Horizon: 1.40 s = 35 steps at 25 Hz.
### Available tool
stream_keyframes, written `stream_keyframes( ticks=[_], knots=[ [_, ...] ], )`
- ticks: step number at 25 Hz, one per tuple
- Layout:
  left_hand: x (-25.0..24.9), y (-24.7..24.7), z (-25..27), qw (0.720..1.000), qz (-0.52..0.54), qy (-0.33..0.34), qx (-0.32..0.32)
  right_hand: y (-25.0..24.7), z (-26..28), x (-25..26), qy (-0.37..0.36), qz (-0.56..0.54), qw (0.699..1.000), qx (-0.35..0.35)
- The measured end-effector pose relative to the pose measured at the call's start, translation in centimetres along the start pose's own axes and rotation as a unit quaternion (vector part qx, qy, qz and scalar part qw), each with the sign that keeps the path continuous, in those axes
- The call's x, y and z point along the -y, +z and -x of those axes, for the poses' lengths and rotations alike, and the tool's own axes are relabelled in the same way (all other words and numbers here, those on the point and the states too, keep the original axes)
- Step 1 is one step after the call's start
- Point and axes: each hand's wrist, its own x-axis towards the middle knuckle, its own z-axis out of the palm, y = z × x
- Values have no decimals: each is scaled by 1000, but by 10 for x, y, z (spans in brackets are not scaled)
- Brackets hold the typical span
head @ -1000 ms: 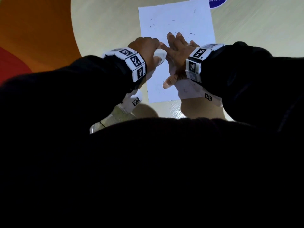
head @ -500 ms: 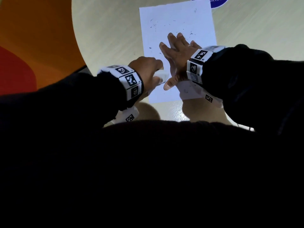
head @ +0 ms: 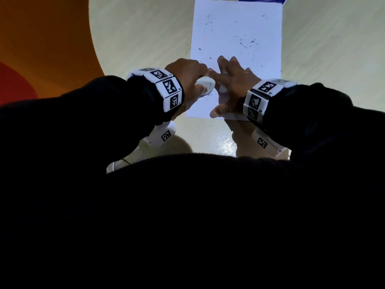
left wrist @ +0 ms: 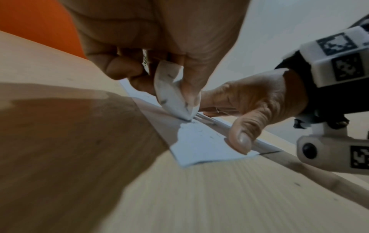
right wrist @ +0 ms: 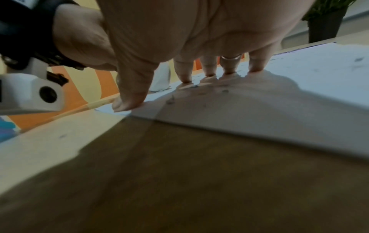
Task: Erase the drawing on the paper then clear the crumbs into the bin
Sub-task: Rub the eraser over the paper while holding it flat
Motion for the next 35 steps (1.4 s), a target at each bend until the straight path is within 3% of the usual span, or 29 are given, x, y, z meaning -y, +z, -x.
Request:
stream_keyframes(
  ticks=[5, 9, 14, 20, 27, 31, 35],
  knots=[
    [-4, 13, 20, 998, -13, 33, 51, -1, 0, -2, 4, 3, 1000, 19],
    [1, 1, -1, 999, -38, -3, -33, -1, -4, -3, -5, 21, 1000, 20],
    [-5, 14, 17, 999, -29, 5, 36, 1, -5, -5, 0, 41, 999, 16],
    [3, 9, 12, 1000, -11, -3, 30, 0, -11, 1, -13, 77, 996, -31],
    [7, 4, 9, 1000, 15, -13, -15, 0, -18, -3, -7, 30, 999, 18],
    [-3, 19, 20, 1000, -11, 0, 20, 4, -17, -8, -16, 34, 999, 0],
    [1, 10, 6, 999, -30, -22, -38, 4, -15, -6, -25, 24, 999, 4]
  ],
)
